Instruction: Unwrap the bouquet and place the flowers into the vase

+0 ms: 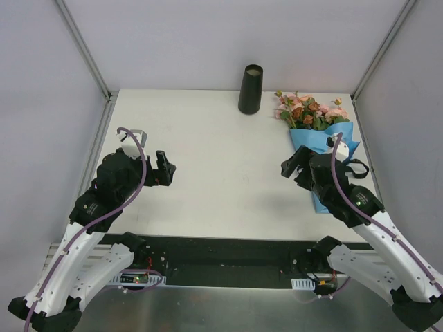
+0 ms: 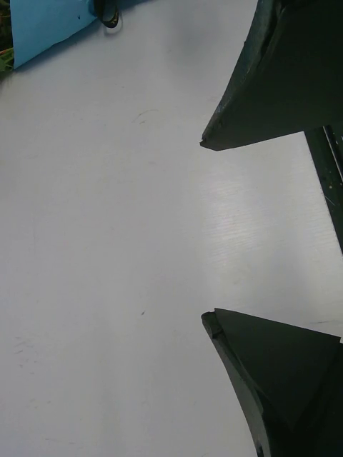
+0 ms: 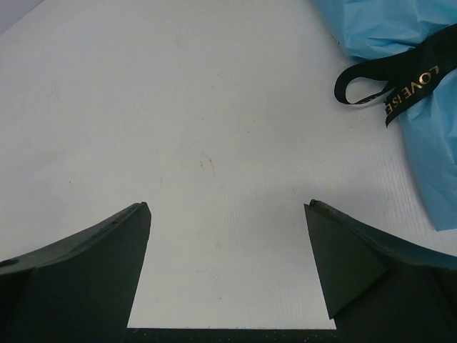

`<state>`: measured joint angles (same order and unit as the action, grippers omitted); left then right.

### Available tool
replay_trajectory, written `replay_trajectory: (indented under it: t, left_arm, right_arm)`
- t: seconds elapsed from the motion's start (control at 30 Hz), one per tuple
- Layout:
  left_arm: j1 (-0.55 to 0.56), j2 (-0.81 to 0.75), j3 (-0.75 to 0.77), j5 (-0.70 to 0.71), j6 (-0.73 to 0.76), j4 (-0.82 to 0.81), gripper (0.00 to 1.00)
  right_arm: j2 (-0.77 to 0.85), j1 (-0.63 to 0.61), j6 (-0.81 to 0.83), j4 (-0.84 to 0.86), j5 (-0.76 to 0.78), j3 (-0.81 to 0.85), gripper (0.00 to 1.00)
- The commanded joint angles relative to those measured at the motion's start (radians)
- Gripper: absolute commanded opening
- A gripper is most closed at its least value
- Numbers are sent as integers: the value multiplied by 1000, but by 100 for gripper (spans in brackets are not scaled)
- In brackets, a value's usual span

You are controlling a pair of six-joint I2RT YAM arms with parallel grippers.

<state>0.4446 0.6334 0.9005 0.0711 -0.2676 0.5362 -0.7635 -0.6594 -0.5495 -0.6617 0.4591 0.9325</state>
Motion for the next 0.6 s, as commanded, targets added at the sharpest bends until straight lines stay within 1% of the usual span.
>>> replay_trajectory:
  t: [0.0,0.13,0.27,0.33,0.4,0.43,0.5,0.57]
  left_arm:
    - [3,-6,8,2,18,-36,99]
    - [3,-5,8,7,22,-36,99]
    - [3,-6,3,6,25,-36,98]
    - [3,-5,5,6,25,-36,98]
    - [3,-1,6,4,24,-36,98]
    - [3,-1,8,1,25,-36,98]
    - [3,-1,8,-11,25,-36,98]
    - [3,-1,9,-19,24,-36,97]
  right_arm:
    - [23,-6,-12,36,42,-8,99]
    - [39,-6,-9,68,94,-30,99]
    - [102,-5,19,131,242,-102,98]
    - [137,-5,101,198,292,-159,98]
    - [156,-5,224,311,294,-217,97]
    - [155,-6,273,371,296,-245,93]
    - [136,-6,402,502,306,-297,88]
    - [83,-3,459,566,348,-314,87]
